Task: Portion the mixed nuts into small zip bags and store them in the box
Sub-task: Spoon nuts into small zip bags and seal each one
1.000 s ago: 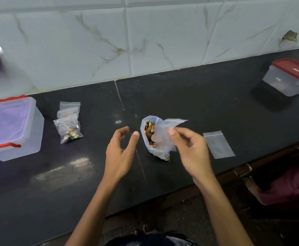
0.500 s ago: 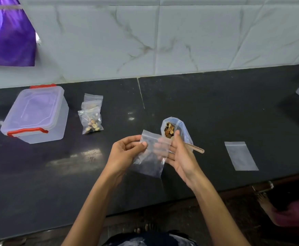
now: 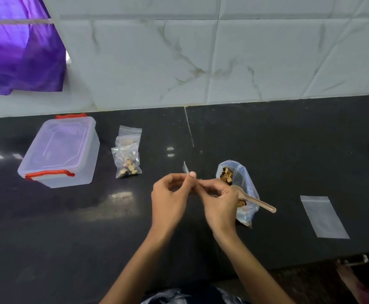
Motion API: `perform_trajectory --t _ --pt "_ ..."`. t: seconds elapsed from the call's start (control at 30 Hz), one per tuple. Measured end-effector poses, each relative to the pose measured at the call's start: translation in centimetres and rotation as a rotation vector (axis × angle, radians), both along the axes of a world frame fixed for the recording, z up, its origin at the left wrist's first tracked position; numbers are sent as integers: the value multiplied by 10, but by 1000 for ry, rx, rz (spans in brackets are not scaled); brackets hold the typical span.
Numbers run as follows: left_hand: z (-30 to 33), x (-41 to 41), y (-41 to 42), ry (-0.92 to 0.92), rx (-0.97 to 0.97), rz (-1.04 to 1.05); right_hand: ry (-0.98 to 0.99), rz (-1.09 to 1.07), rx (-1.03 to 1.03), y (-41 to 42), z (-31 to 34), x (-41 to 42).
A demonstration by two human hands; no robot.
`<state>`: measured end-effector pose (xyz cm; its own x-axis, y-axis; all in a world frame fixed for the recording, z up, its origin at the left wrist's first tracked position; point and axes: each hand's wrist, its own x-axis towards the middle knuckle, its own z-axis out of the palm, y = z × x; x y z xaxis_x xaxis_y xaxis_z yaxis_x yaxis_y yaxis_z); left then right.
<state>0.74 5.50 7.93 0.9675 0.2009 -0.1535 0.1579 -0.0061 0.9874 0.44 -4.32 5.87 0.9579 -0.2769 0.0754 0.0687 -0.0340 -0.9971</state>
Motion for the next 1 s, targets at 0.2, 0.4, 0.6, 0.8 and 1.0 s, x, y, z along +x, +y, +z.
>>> perform_trajectory --t 0.2,0.4,0.6,0.8,1.0 --pt "0 18 8 11 35 -5 147 195 -111 2 1 13" --pt "0 23 17 13 96 -19 100 239 -215 0 5 15" --pt "-5 24 25 74 96 -74 144 409 -265 -13 8 19" --pt "-5 28 24 185 -25 -117 198 467 -287 -18 8 21" --pt "-8 33 26 228 2 -254 246 407 -416 -22 2 28"
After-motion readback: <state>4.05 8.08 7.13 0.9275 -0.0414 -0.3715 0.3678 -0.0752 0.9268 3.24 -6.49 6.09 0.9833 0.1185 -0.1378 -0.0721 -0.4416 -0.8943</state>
